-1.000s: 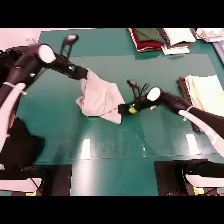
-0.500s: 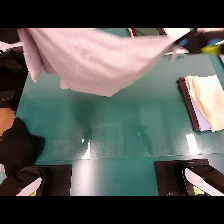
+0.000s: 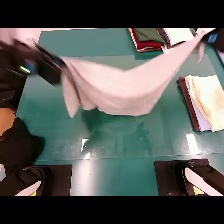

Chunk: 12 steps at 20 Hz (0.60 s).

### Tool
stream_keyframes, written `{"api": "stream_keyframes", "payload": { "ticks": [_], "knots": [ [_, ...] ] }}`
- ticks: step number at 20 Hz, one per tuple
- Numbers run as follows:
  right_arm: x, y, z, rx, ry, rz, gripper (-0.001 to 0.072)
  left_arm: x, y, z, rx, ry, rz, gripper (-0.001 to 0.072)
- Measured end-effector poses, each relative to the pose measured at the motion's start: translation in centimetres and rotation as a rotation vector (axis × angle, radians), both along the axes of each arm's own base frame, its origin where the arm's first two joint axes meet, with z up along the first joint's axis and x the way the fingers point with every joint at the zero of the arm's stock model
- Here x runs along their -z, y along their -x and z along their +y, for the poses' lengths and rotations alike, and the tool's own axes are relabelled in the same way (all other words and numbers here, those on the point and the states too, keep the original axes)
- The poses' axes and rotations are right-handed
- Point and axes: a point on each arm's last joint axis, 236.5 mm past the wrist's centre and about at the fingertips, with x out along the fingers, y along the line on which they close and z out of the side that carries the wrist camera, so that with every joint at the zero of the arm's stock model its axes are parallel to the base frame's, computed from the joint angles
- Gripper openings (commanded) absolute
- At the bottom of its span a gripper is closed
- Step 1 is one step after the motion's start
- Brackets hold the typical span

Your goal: Fold the shirts.

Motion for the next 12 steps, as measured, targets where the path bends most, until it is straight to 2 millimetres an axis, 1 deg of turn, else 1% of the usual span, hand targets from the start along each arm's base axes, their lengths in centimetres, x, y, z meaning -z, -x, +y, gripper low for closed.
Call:
{"api": "stream_keyframes", "payload": {
  "ticks": [1, 3, 4, 5, 6, 7, 8, 9, 11, 12],
  "knots": [
    [1.7, 0.2, -0.2, 0.004, 0.019, 0.042, 0.0010, 3.6, 1.2, -1.1, 0.042, -0.049, 0.078, 0.0020],
    [5.3, 0.8, -0.5, 0.013, 0.050, 0.124, 0.0011, 9.8, 4.6, -2.7, 0.125, -0.122, 0.234, 0.0026],
    [6.7, 1.1, -0.7, 0.019, 0.060, 0.154, 0.0011, 12.5, 6.6, -3.4, 0.164, -0.144, 0.310, 0.0269],
    [7.9, 1.3, -0.9, 0.026, 0.068, 0.178, 0.0011, 14.4, 8.3, -3.8, 0.192, -0.152, 0.376, 0.0585],
    [9.0, 1.5, -1.0, 0.030, 0.070, 0.195, 0.0010, 16.0, 9.9, -4.1, 0.212, -0.154, 0.438, 0.0586],
    [9.9, 1.6, -1.1, 0.035, 0.072, 0.208, 0.0011, 16.7, 11.0, -4.5, 0.222, -0.141, 0.479, 0.0586],
    [10.6, 1.7, -1.2, 0.042, 0.074, 0.217, 0.0011, 17.0, 11.7, -4.8, 0.227, -0.129, 0.508, 0.0586],
    [11.2, 1.7, -1.2, 0.044, 0.076, 0.226, 0.0011, 16.8, 11.8, -4.9, 0.218, -0.106, 0.525, 0.0586],
    [11.9, 1.6, -1.2, 0.048, 0.073, 0.238, 0.0011, 15.4, 9.7, -4.2, 0.151, -0.055, 0.511, 0.0586],
    [12.3, 1.6, -1.2, 0.048, 0.070, 0.244, 0.0011, 14.3, 8.1, -3.6, 0.102, -0.016, 0.495, 0.0586]
  ]
}}
